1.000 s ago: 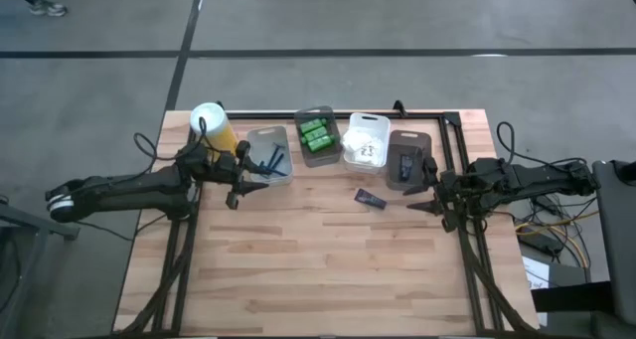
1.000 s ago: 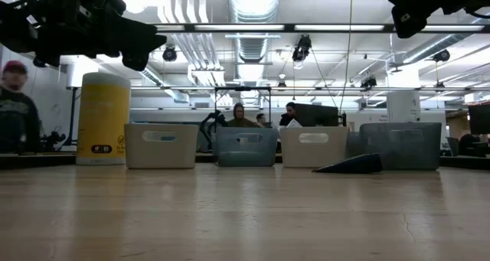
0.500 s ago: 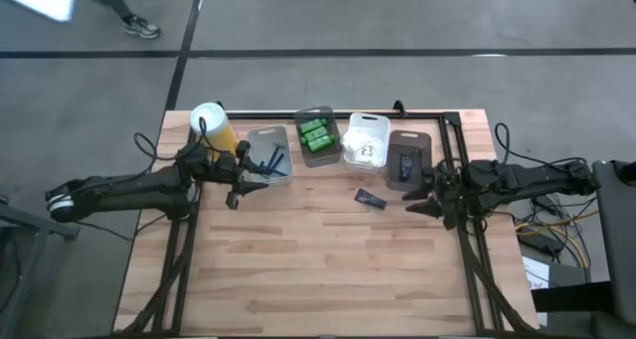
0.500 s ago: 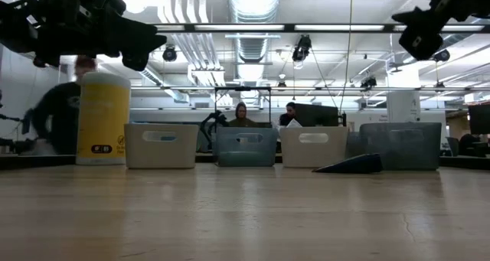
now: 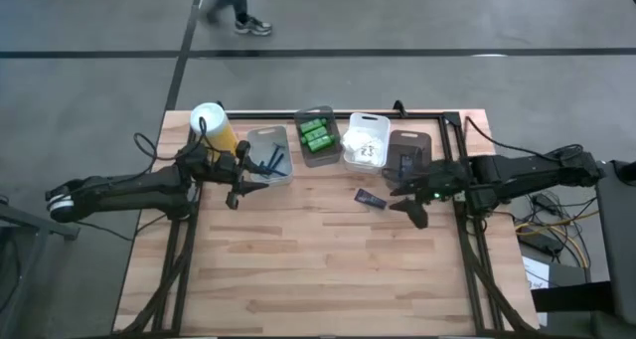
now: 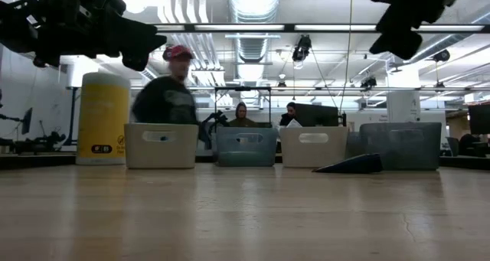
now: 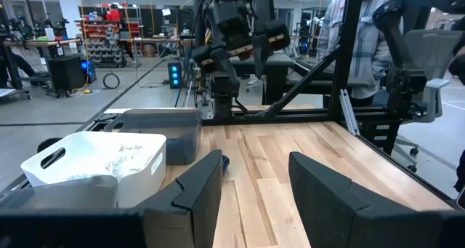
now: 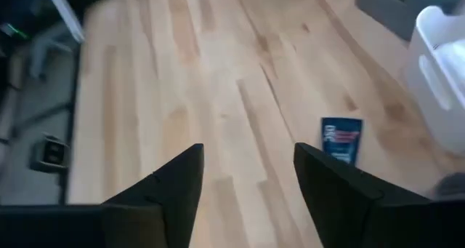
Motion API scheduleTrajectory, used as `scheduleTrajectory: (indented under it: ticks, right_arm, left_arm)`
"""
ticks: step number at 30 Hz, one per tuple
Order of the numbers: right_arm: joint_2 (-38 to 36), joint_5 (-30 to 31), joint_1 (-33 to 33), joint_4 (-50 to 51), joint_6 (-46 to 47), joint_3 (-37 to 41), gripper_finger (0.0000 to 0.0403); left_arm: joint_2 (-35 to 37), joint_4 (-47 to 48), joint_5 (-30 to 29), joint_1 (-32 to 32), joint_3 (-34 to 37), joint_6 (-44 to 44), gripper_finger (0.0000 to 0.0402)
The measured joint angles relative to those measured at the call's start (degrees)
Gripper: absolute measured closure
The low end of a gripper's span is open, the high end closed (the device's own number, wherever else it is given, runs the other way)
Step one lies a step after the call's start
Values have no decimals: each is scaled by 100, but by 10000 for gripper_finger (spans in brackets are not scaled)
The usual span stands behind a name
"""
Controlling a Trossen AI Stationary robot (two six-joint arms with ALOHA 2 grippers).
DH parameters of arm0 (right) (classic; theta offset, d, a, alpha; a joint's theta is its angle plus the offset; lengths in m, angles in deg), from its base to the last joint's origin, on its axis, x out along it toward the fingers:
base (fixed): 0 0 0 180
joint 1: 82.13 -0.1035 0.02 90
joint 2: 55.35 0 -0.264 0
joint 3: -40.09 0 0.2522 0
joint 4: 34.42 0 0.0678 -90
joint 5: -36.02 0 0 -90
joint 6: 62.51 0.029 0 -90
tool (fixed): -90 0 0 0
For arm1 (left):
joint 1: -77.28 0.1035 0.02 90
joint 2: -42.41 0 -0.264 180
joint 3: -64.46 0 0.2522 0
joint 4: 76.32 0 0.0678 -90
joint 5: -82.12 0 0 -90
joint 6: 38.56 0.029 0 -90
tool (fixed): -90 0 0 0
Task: Pick & Place Travel size toiletries
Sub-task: Put the blue shave cream into the bottom black bin
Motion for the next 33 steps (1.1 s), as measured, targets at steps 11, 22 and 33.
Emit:
scheduleTrajectory:
  ticks: [11,22,33]
  right_arm:
    - [2292,584,389,880,-523,-1333,121]
    - [4316,573,461,1667,-1128,-2049,106]
    - [4533,575,763,1248,-832,-1633,135]
  left_arm:
    - [0,0,0,0,0,0,236]
    - [0,0,0,0,0,0,236]
    - [0,0,0,0,0,0,236]
